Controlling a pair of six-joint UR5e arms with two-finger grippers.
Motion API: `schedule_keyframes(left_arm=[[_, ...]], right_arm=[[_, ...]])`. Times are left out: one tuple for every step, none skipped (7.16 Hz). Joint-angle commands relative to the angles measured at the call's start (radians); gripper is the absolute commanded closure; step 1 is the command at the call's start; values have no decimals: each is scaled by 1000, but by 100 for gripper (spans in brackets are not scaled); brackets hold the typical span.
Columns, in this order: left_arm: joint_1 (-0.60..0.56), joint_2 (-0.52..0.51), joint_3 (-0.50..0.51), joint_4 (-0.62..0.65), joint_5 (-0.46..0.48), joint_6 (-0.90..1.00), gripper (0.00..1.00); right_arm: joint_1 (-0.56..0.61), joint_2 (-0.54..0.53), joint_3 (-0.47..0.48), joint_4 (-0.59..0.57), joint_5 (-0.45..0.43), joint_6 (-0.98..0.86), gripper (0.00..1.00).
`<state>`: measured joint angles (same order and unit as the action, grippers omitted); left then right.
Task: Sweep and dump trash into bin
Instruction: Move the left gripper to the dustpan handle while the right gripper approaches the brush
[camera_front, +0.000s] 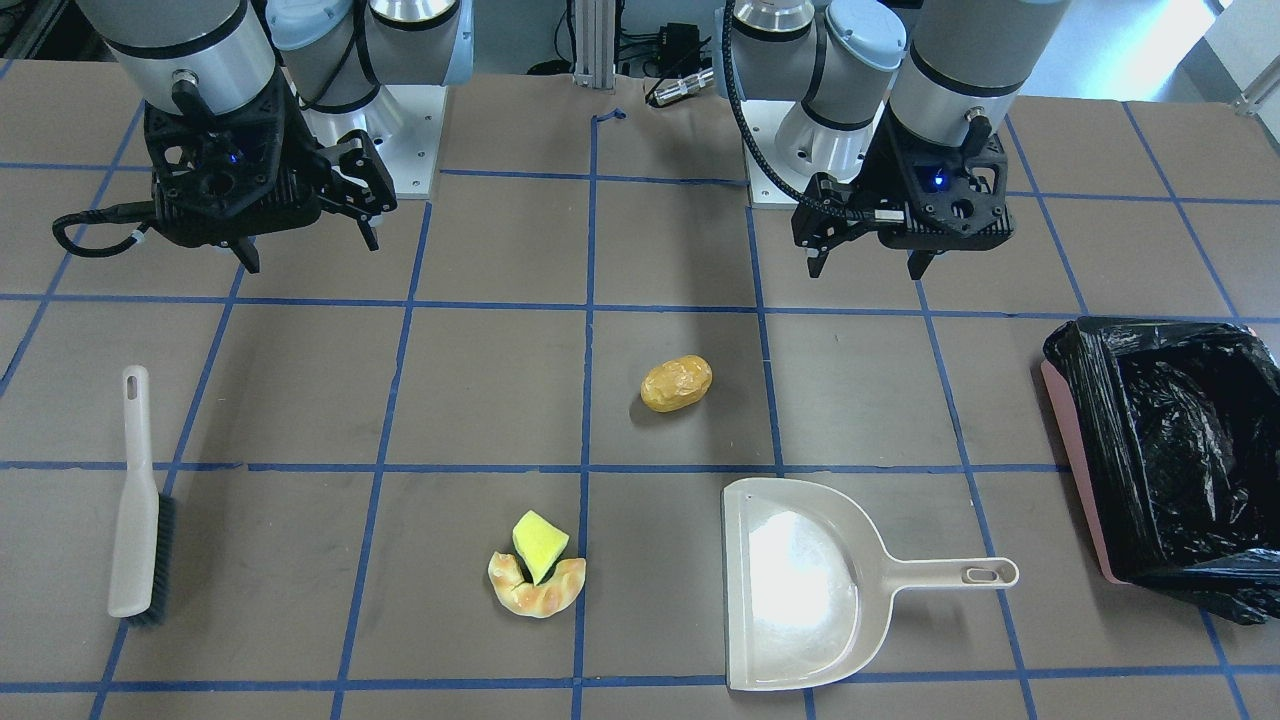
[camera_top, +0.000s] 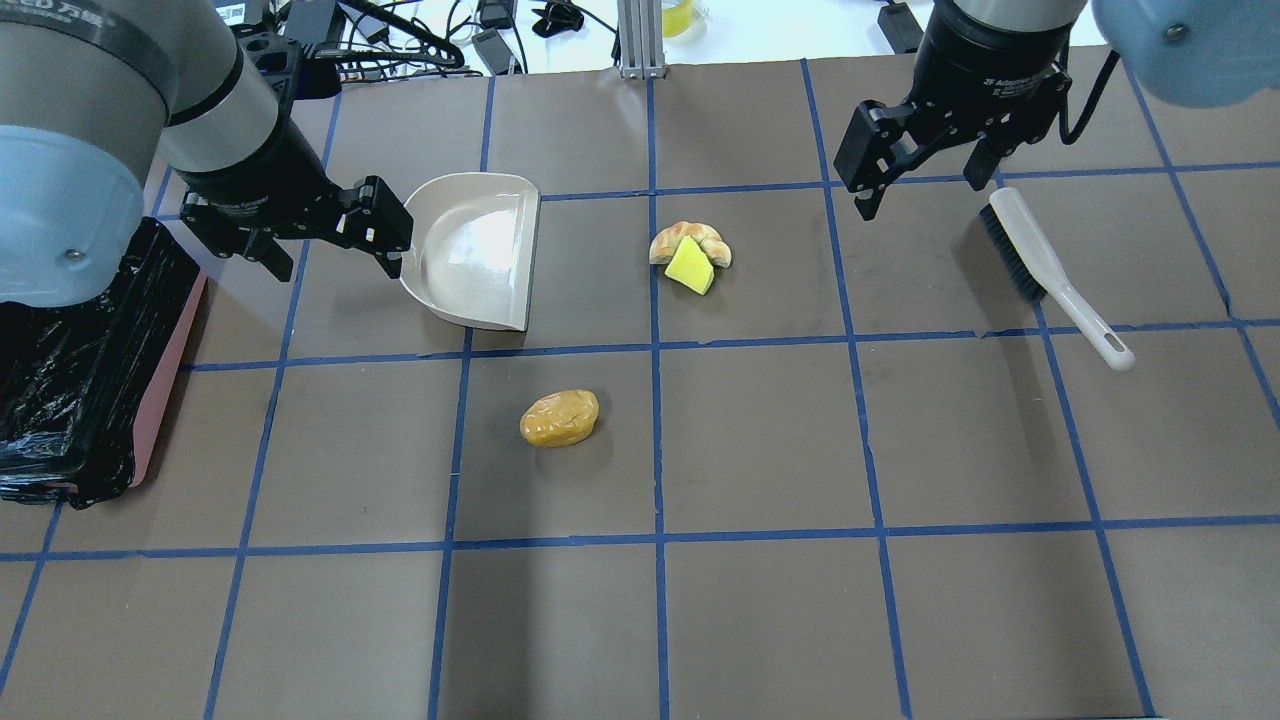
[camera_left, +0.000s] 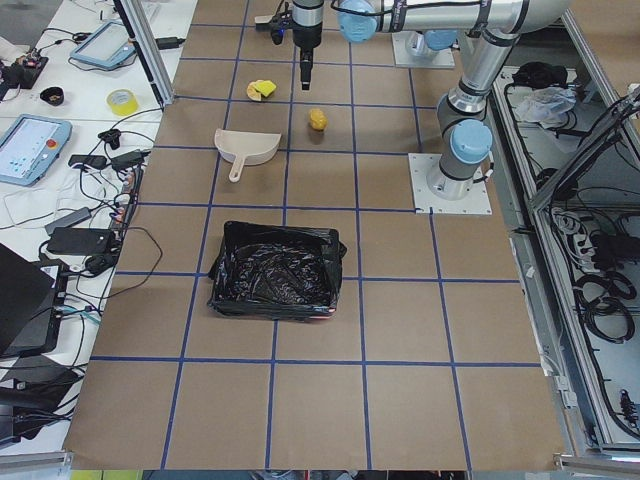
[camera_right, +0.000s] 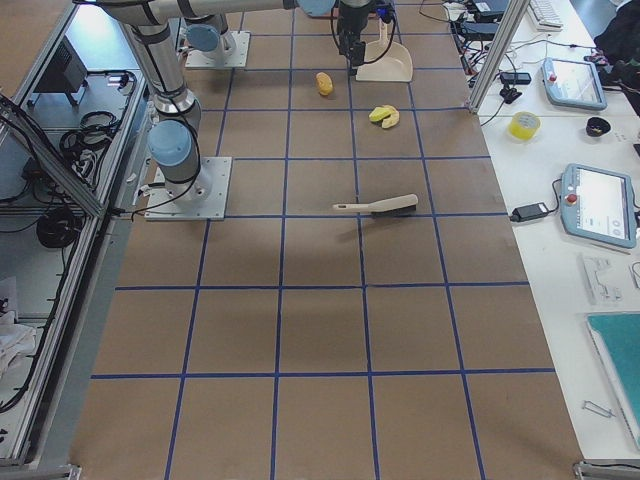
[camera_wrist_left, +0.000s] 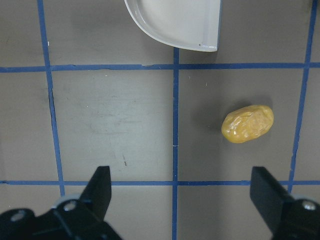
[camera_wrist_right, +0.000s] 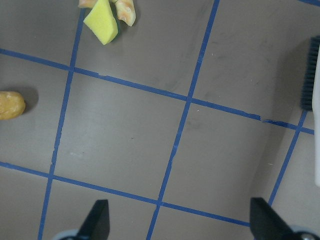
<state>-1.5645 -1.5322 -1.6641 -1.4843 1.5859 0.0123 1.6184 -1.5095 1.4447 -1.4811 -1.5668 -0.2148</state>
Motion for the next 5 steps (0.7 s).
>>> schedule_keyframes(left_arm=[[0,-3,0,2,-3,0,0],[1,-9,1,6,-3,0,0],[3,-8,3,-2,2,3,0],[12,-22,0,-5,0,17,0],[23,-25,4,7,-3,93,0]], right_arm=[[0,0,0,7,-1,-2,0],[6,-1,0,7,-1,-2,0],[0,0,0,7,1,-3,0],[-2,-1,-1,2,-1,-3,0],[-3,-3,-16,4,-10,-3,0]])
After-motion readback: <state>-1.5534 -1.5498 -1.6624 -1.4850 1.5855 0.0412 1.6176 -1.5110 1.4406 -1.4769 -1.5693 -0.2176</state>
